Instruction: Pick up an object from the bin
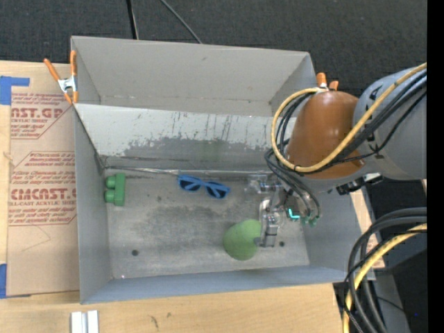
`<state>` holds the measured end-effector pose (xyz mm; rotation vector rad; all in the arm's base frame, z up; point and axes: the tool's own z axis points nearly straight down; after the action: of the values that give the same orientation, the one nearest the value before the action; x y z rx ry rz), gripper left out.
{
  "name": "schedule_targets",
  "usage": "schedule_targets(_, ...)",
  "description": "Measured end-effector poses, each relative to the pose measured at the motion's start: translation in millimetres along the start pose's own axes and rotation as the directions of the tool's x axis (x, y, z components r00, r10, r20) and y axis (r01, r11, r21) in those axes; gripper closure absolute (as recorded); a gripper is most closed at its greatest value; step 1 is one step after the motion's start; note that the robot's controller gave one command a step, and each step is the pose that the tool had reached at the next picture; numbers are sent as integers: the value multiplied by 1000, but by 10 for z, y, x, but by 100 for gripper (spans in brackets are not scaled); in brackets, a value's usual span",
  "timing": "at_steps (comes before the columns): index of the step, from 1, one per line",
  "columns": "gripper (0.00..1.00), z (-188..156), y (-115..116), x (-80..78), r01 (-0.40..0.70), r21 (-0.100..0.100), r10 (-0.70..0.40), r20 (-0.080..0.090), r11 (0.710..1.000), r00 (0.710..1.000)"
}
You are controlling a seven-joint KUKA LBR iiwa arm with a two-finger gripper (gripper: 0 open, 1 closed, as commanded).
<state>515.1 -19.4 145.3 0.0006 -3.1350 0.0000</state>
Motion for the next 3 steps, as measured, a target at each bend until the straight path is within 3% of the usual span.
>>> schedule_targets(1, 0, 509, 72, 94, 173, 5, -173, 6, 985, 985)
schedule_targets(2, 0, 609, 103, 167, 302, 9, -303, 13, 953, 953)
schedule_targets(3, 100, 608, 97, 177, 302, 9, -302, 11, 953, 953)
